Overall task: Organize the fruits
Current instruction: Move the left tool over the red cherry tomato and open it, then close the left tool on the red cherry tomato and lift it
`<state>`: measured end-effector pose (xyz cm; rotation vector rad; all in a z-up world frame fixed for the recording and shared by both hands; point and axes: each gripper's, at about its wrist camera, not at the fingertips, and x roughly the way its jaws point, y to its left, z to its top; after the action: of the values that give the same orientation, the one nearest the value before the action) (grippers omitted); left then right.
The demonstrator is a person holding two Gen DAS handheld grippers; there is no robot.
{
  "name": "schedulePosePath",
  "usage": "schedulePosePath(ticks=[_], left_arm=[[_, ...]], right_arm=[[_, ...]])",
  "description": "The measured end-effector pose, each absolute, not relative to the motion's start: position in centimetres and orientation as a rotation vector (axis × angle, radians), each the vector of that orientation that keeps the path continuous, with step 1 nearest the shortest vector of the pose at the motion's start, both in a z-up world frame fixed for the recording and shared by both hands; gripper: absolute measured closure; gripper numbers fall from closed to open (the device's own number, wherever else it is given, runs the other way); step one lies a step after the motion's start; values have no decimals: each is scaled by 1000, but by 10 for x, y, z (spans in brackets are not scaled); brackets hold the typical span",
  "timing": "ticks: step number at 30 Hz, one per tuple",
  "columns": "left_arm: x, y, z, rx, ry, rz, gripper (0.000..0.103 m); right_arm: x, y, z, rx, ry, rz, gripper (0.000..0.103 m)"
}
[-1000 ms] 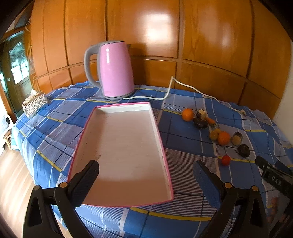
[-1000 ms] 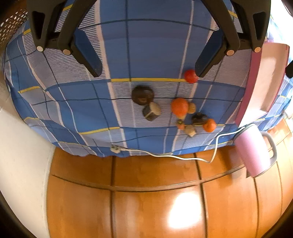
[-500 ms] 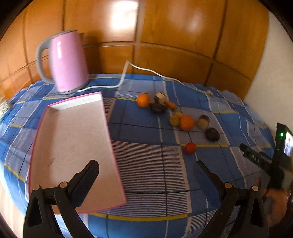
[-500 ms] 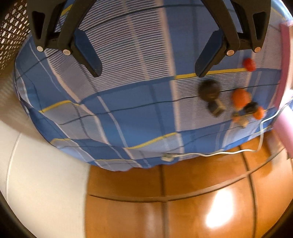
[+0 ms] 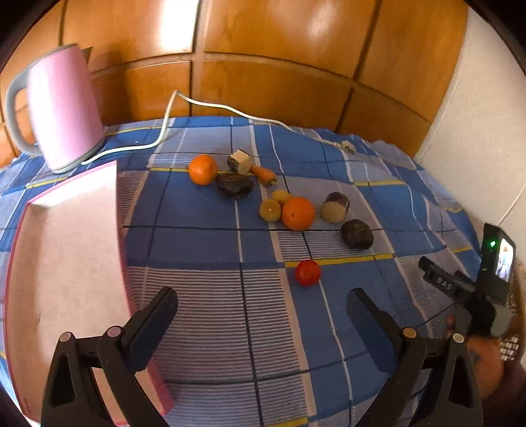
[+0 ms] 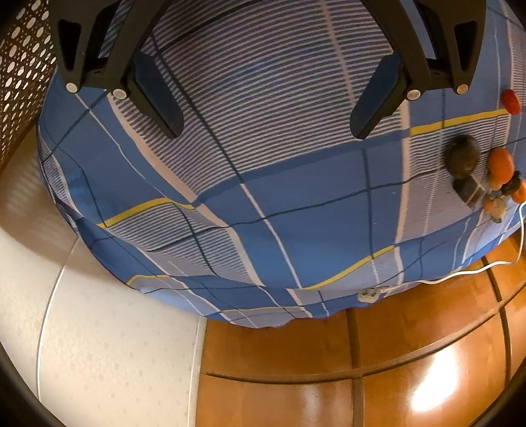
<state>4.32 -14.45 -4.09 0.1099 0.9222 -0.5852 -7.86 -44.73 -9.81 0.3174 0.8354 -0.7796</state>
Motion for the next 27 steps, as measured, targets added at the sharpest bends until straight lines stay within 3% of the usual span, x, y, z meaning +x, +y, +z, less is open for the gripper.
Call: schedulePosePath(ticks=[11,19,23,27], left_arm=[[55,-167,-57,138,972,-569,3],[64,-191,-65,157,993,-604,28],[68,-201,-74,178,1007,-608,35],[72,-205,-83,169,1032,-611,55]], right_arm=[[-81,-454,-108,336,848,-778,0],[-82,-460,-108,350,845,-812,1],[-81,-458,-108,344,845,-810,1],[-79,-455,-108,329,844,-799,1]])
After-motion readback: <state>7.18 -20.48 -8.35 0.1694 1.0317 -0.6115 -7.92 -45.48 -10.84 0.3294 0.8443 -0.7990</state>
